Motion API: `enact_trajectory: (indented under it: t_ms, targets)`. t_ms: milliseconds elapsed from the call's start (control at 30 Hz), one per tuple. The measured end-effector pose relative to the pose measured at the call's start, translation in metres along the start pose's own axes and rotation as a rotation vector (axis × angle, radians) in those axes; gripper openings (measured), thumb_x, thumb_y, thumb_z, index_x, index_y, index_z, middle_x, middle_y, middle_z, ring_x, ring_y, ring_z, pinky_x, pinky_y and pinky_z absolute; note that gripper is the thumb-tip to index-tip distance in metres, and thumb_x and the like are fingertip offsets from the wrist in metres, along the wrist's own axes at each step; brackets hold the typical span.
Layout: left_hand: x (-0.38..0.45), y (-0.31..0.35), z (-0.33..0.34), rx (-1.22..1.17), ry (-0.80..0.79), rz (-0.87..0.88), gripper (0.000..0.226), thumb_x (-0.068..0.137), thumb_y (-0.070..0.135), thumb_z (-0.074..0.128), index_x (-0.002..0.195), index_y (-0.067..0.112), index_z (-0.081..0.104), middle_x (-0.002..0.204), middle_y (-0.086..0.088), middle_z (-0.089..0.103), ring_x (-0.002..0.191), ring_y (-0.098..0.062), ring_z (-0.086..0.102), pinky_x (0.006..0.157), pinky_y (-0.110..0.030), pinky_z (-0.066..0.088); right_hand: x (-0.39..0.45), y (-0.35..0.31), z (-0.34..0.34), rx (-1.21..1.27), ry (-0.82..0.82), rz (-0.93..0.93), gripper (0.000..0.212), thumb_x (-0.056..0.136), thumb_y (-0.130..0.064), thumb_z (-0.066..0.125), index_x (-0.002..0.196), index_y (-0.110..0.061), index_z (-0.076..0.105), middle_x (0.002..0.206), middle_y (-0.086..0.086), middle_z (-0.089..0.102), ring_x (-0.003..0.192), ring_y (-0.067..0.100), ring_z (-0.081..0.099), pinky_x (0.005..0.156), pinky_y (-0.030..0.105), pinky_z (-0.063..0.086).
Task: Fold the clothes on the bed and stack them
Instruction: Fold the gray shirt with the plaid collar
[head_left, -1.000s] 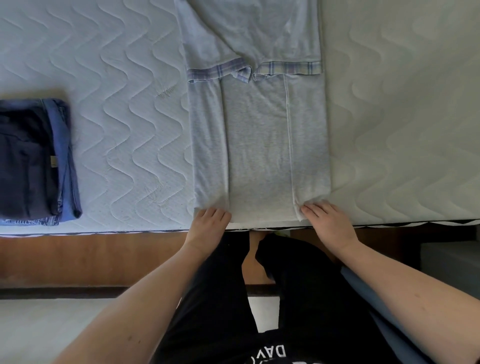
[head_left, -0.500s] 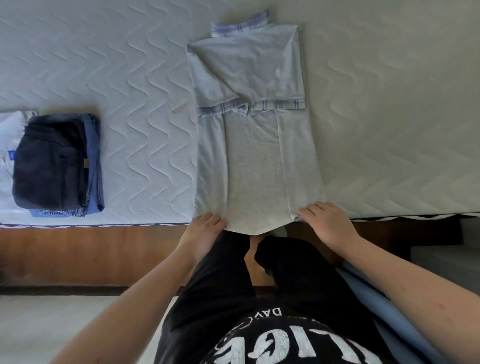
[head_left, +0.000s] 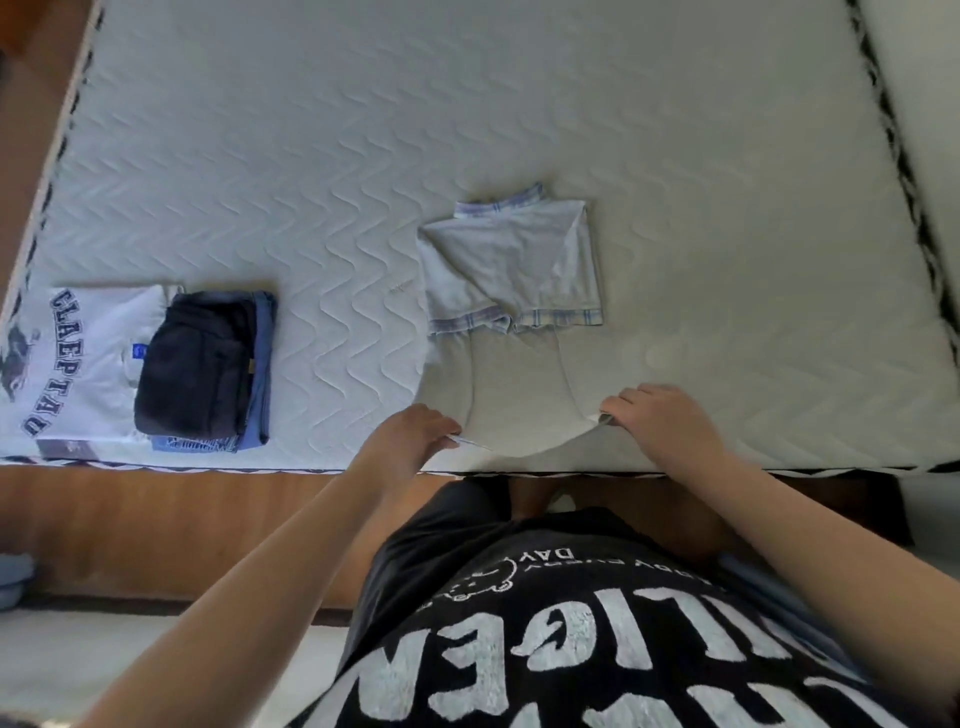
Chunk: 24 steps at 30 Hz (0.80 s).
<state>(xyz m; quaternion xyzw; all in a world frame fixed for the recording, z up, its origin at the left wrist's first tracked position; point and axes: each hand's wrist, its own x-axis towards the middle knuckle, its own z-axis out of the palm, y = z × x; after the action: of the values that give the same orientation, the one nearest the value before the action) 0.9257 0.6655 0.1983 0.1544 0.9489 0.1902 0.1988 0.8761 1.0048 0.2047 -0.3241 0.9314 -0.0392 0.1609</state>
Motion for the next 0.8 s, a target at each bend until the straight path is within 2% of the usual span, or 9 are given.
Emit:
enact_trajectory:
  t_ms: [133, 233, 367, 533, 667, 733, 800]
  targets:
    - [0.028, -0.004, -0.023, -0.019, 0.043, -0.023, 0.025, 0.099, 0.028, 0.054, 0.113, 0.016, 0.071, 0.1, -0.004, 0.069, 0.097, -0.026, 0.057, 0.082, -0.031, 0.042, 0.026, 0.013, -0.019, 0.018, 0.094, 0.045, 0.019, 0.097, -0.028, 0.053, 0.101, -0.016, 0.067, 0.093, 0.005, 0.067, 0.088, 0.028, 0.062, 0.075, 0.037, 0.043]
    - [0.052, -0.013, -0.037, -0.011, 0.056, -0.005, 0.025, 0.099, 0.031, 0.053, 0.111, 0.019, 0.07, 0.099, -0.001, 0.069, 0.095, -0.023, 0.057, 0.078, -0.028, 0.041, 0.054, 0.024, -0.033, 0.061, 0.145, 0.053, 0.014, 0.087, -0.024, 0.069, 0.088, -0.011, 0.071, 0.078, 0.009, 0.067, 0.076, 0.032, 0.065, 0.066, 0.038, 0.044]
    - [0.092, -0.037, -0.059, -0.02, 0.032, 0.012, 0.023, 0.099, 0.029, 0.052, 0.112, 0.02, 0.069, 0.099, 0.001, 0.068, 0.096, -0.023, 0.056, 0.077, -0.026, 0.037, 0.104, 0.042, -0.052, 0.092, 0.064, 0.12, 0.018, 0.089, -0.028, 0.065, 0.098, -0.013, 0.069, 0.087, 0.008, 0.069, 0.085, 0.032, 0.063, 0.071, 0.038, 0.041]
    - [0.151, -0.089, -0.086, -0.057, -0.025, 0.024, 0.024, 0.1, 0.03, 0.051, 0.116, 0.025, 0.068, 0.104, 0.005, 0.069, 0.098, -0.017, 0.057, 0.077, -0.02, 0.034, 0.171, 0.069, -0.069, 0.13, 0.097, 0.089, 0.016, 0.083, -0.023, 0.073, 0.086, -0.008, 0.069, 0.075, 0.009, 0.066, 0.074, 0.032, 0.062, 0.062, 0.035, 0.038]
    - [0.204, -0.124, -0.105, -0.098, -0.061, 0.004, 0.021, 0.1, 0.028, 0.052, 0.114, 0.023, 0.068, 0.105, 0.004, 0.069, 0.1, -0.017, 0.06, 0.085, -0.029, 0.045, 0.225, 0.097, -0.076, 0.192, 0.075, 0.077, 0.019, 0.087, -0.028, 0.068, 0.093, -0.01, 0.071, 0.084, 0.007, 0.066, 0.082, 0.029, 0.062, 0.063, 0.029, 0.031]
    - [0.229, -0.14, -0.113, -0.111, -0.048, -0.03, 0.02, 0.098, 0.027, 0.055, 0.113, 0.023, 0.068, 0.106, 0.004, 0.069, 0.1, -0.016, 0.061, 0.082, -0.029, 0.045, 0.252, 0.114, -0.079, 0.224, 0.086, 0.077, 0.02, 0.086, -0.03, 0.07, 0.098, -0.013, 0.073, 0.09, 0.002, 0.068, 0.086, 0.026, 0.063, 0.064, 0.028, 0.034]
    - [0.257, -0.157, -0.116, -0.12, -0.032, -0.047, 0.019, 0.096, 0.027, 0.06, 0.111, 0.023, 0.07, 0.105, 0.004, 0.07, 0.097, -0.016, 0.062, 0.077, -0.026, 0.042, 0.281, 0.134, -0.08, 0.259, 0.064, 0.085, 0.022, 0.084, -0.031, 0.072, 0.1, -0.015, 0.073, 0.093, 0.001, 0.071, 0.087, 0.025, 0.065, 0.069, 0.032, 0.044]
